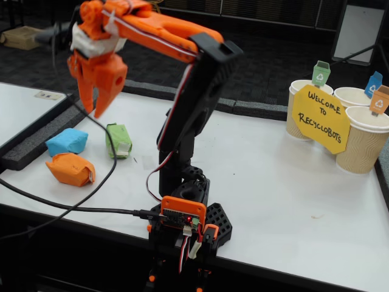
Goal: Sort rubbish by color.
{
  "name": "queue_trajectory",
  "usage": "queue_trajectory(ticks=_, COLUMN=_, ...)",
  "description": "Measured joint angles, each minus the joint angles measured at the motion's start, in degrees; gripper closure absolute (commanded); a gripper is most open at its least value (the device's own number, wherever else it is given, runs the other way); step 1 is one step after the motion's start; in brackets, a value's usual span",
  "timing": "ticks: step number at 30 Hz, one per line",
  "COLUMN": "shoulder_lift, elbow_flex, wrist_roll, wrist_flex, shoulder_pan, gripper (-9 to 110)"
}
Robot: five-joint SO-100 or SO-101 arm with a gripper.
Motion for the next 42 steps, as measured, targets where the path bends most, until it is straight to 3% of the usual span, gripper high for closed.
queue_trajectory(ticks=13, shoulder_lift=-4.57, elbow_flex=0.0, wrist_roll=-12.3, wrist_flex=0.0, shoulder_pan=2.29, gripper=101)
queue_trajectory(ticks=29, shoulder_lift=-4.75, elbow_flex=0.0, wrist_roll=-40.78, wrist_flex=-7.82, shoulder_pan=9.67, gripper=101)
queue_trajectory(ticks=42, shoulder_lift=-9.84, elbow_flex=0.0, wrist_roll=-47.55, wrist_flex=-9.58, shoulder_pan=14.59, gripper=99)
